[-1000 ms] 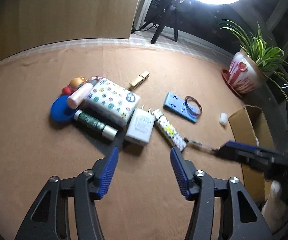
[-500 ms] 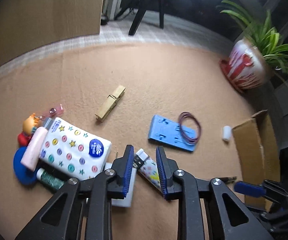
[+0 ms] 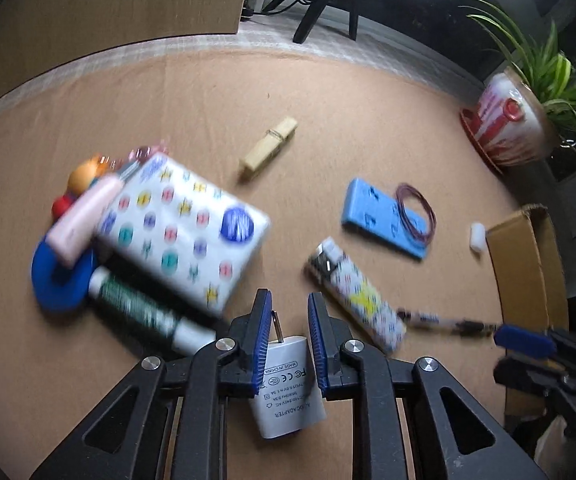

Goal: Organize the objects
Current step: 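Move the left tool to the white USB charger plug and grasp it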

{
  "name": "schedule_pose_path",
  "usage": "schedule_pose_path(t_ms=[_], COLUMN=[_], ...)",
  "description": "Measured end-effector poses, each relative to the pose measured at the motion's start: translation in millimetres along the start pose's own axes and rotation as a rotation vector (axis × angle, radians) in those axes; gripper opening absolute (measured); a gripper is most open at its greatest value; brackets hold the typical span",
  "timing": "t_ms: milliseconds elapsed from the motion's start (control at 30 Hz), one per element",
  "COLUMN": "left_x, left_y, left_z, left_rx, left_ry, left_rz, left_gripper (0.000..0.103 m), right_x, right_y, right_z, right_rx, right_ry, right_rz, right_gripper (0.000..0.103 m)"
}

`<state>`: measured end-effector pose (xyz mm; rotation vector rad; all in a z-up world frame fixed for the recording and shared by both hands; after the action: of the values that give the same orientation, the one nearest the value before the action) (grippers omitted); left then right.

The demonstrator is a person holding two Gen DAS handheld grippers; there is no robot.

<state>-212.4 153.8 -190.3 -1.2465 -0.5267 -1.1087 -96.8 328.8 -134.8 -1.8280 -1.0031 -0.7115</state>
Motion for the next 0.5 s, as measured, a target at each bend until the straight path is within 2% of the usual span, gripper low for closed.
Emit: schedule_pose_path(t_ms=[233,433,500], left_x=[22.3,35.8,45.7], left_y=[47.2,71.0,74.3], left_z=[2.7,13.1,9.6], left_rx=[0.050,0.021,0.032], left_ry=[-0.006,-0.005,-0.031], left_rz=[0.036,0.034,0.053], left_gripper=[0.019,0.019,0.024], right_x=[-10.2,-14.8,-15.7], right_y=[7.8,16.1,18.1], right_z=[-16.3,-26.2,-29.3], right_rx=[0.032,0.049,0.057], right_ry=[-0.021,-0.032,-0.035], right_rz=[-0.029,-0.048,-0.051], right_gripper=[0.044,0.044,0.044])
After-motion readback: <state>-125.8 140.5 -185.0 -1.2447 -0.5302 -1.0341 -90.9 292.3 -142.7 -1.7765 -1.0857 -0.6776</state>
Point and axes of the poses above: each gripper's, at about its wrist camera, not at the fingertips, and x roughly against the way its jaws point, z to its right, y to its underside, the point moved 3 cm from there along -x, roughly the way its jaws point, and after that the axes turned 9 degrees about z, right-handed, at the moved point
